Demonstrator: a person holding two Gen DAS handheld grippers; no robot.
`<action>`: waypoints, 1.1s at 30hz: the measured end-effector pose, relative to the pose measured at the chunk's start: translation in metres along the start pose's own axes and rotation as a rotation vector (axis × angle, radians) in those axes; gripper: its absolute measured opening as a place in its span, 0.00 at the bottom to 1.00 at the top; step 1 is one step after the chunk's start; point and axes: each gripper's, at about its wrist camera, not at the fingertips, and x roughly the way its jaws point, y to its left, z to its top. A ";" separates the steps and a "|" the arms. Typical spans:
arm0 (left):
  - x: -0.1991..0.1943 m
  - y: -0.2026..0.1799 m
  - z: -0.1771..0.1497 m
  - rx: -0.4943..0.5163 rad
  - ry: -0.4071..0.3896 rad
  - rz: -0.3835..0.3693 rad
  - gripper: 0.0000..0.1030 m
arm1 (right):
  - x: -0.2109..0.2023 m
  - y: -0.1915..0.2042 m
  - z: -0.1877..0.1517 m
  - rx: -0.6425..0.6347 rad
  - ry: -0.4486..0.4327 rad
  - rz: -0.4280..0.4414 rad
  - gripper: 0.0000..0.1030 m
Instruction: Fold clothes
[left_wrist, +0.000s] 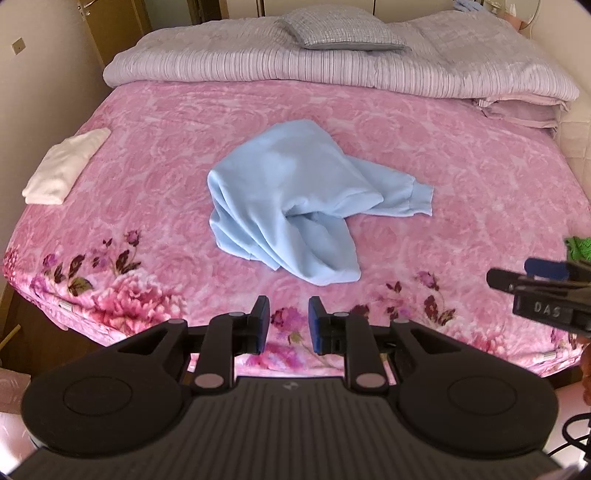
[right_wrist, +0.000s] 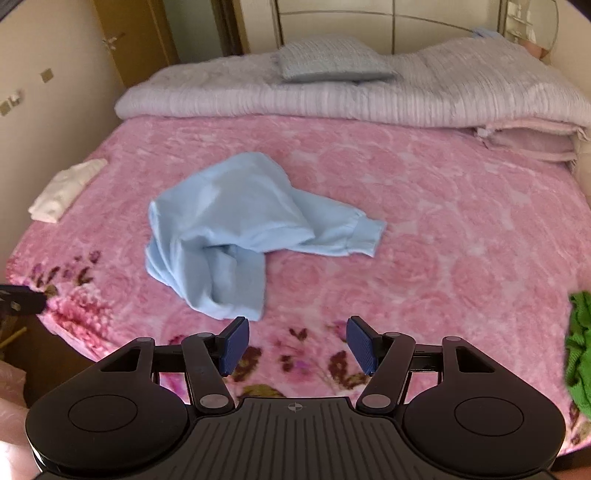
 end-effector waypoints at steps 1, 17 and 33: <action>0.000 -0.001 -0.002 0.000 0.003 0.000 0.18 | -0.003 0.002 0.000 -0.006 -0.009 0.007 0.61; 0.029 -0.004 -0.001 0.066 -0.016 -0.066 0.19 | -0.001 -0.023 0.007 0.102 -0.047 0.019 0.61; 0.124 0.056 0.071 0.297 0.016 -0.210 0.31 | 0.082 -0.010 0.057 0.216 -0.003 -0.084 0.61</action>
